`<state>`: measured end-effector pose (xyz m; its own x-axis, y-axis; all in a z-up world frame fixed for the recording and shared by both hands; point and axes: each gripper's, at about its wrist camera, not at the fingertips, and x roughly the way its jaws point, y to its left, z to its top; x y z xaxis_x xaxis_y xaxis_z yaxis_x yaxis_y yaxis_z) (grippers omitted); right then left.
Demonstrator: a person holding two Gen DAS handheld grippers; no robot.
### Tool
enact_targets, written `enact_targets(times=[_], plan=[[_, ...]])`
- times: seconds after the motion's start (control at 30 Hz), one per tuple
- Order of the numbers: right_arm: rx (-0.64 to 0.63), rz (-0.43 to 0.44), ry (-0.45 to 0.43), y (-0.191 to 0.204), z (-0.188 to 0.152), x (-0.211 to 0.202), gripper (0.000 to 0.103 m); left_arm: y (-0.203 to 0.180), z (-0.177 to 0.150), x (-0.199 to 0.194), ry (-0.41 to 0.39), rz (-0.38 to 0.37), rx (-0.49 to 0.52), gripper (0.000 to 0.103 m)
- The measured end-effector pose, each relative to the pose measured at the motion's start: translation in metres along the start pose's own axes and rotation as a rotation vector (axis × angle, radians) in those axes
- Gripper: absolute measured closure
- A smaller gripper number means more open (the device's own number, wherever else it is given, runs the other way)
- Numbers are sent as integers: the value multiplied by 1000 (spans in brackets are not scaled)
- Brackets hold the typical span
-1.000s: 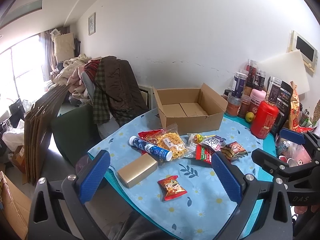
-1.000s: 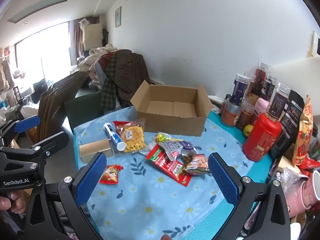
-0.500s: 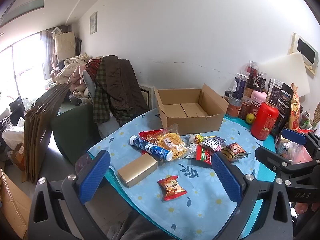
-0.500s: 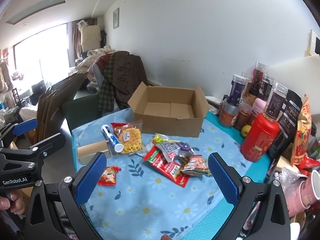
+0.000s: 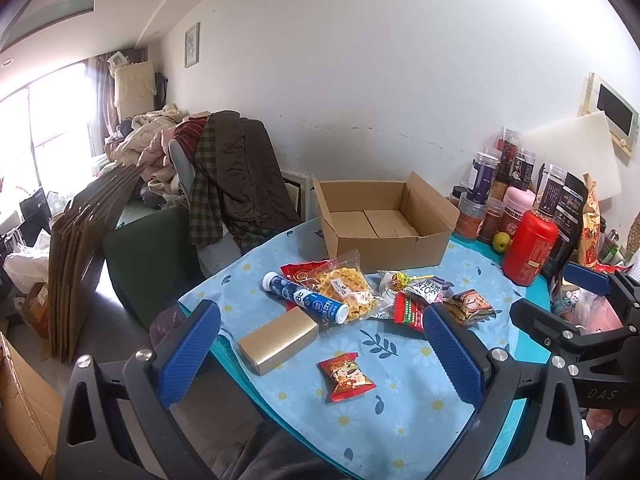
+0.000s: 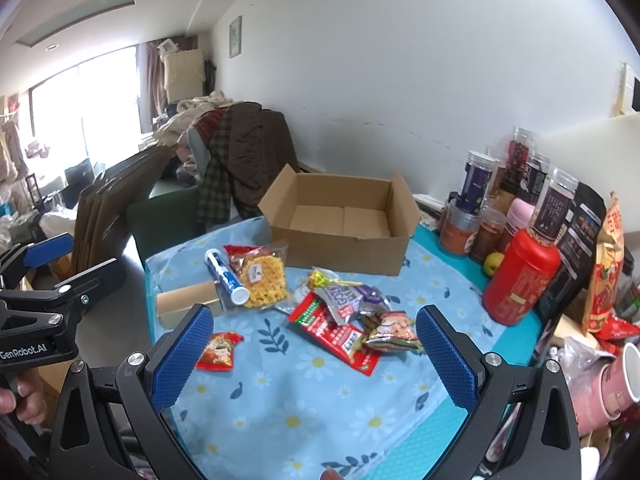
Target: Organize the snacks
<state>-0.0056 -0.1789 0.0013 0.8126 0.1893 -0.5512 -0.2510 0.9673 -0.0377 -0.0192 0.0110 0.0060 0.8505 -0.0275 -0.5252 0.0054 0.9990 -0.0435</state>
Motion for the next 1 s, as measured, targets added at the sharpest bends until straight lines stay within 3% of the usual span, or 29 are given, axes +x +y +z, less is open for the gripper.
enact_targets(times=[0.63, 1.0], plan=[[5, 18, 14, 9, -3, 14, 0, 12, 7, 17, 24, -44, 31, 0], [2, 50, 36, 37, -3, 38, 0, 43, 12, 41, 56, -87, 39, 0]])
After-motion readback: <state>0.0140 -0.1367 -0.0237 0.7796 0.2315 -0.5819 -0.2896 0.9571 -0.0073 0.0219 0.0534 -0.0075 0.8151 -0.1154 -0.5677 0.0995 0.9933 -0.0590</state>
